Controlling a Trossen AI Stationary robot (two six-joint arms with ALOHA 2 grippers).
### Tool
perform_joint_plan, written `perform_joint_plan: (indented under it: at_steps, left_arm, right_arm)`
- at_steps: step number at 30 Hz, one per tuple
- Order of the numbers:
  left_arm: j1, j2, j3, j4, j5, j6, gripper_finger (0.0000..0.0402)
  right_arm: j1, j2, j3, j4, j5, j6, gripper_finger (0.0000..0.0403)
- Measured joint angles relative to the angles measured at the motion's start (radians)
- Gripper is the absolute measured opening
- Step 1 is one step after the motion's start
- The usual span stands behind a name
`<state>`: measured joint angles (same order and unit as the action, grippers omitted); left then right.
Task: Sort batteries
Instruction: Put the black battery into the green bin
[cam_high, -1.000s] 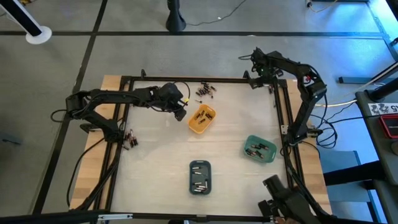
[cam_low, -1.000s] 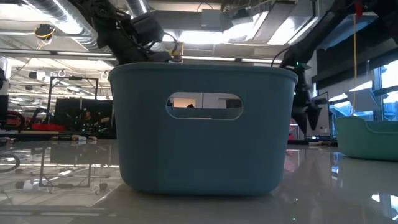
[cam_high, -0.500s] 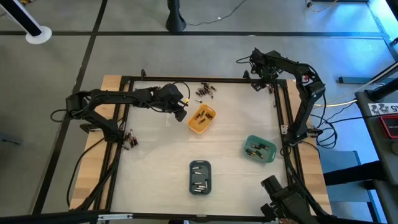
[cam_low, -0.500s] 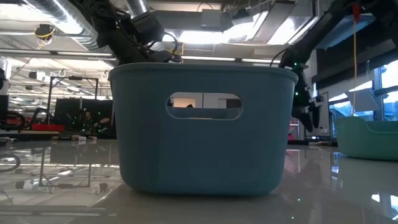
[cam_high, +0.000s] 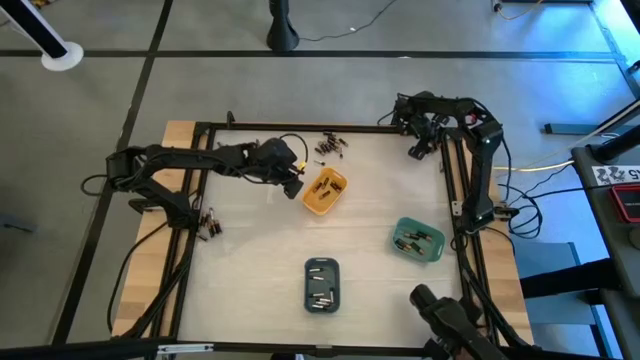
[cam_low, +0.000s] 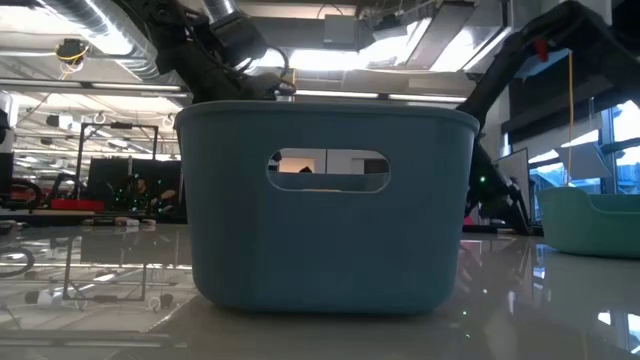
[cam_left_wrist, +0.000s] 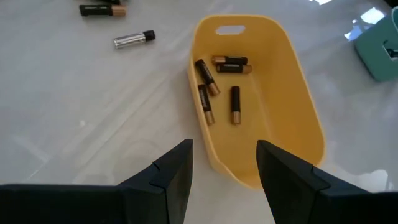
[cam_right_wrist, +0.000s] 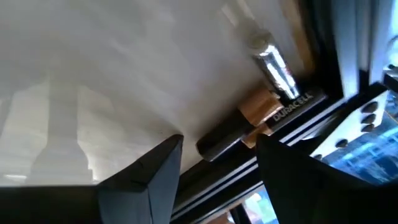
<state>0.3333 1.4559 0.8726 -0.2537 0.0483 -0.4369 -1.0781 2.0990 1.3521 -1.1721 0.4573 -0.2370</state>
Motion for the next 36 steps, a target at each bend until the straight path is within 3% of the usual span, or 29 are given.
perform_joint_plan:
  at_steps: [8,18,24,32,36]
  left_arm:
    - [-0.006,0.000,0.000,-0.006,0.000,0.017,0.0166]
    - [-0.005,0.000,0.000,-0.005,0.000,0.006,0.0166]
    - [-0.005,0.000,0.000,-0.005,0.000,0.006,0.0166]
    - [-0.004,0.000,0.000,-0.004,0.000,0.007,0.0166]
    - [-0.004,0.000,0.000,-0.004,0.000,0.007,0.0166]
  right_arm:
    - [-0.003,0.013,0.000,0.007,-0.080,-0.039,0.0206]
    - [-0.005,0.016,0.006,0.002,-0.189,-0.087,0.0137]
    - [-0.006,0.018,0.031,-0.014,-0.204,-0.085,0.0118]
    - [-0.022,0.018,0.042,-0.016,-0.311,-0.087,0.0112]
    - [-0.034,0.017,0.042,-0.018,-0.328,-0.087,0.0077]
